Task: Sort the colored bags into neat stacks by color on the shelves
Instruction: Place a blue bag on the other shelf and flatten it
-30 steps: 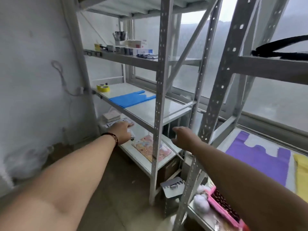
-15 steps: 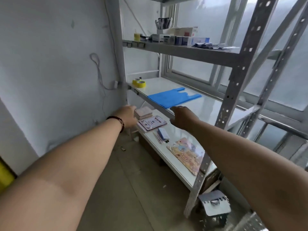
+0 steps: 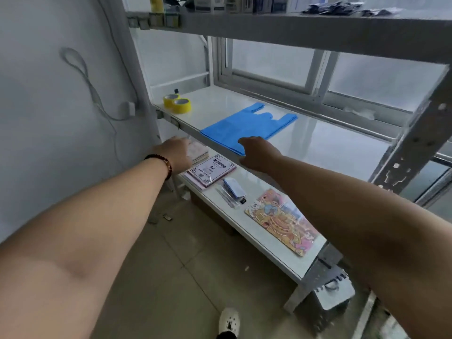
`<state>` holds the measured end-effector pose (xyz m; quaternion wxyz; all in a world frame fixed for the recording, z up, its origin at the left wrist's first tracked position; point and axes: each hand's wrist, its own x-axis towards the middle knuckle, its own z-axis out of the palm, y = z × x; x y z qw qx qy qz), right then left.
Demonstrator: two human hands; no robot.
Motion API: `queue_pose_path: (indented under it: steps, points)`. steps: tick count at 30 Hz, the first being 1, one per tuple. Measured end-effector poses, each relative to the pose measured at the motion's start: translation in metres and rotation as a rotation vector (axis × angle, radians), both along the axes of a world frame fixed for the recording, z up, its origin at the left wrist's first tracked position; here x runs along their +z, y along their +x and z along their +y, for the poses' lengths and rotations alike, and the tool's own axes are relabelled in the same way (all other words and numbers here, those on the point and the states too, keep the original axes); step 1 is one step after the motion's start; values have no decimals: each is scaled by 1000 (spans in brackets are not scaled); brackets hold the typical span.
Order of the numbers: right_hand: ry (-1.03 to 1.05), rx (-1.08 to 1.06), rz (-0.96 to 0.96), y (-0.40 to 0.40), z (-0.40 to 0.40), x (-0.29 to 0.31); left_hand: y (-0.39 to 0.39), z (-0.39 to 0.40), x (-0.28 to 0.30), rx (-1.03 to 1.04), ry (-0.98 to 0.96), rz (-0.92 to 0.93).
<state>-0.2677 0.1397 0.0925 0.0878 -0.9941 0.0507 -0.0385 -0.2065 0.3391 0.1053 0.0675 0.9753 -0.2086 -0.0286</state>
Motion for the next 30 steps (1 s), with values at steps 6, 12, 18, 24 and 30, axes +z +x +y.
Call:
queue_pose_path:
  steps: [6, 12, 18, 24, 30]
  points:
    - [56, -96, 44, 97, -45, -31, 120, -50, -31, -91, 31, 44]
    - [98, -229, 88, 175, -89, -53, 217, -99, -59, -101, -38, 99]
    - [186, -429, 184, 216, -117, -86, 306, -133, -91, -151, 18, 157]
    - [681, -991, 56, 236, -122, -108, 371, -174, -118, -7, -38, 387]
    - [1356, -1369, 5, 266, -111, -102, 397, -200, -113, -141, -39, 498]
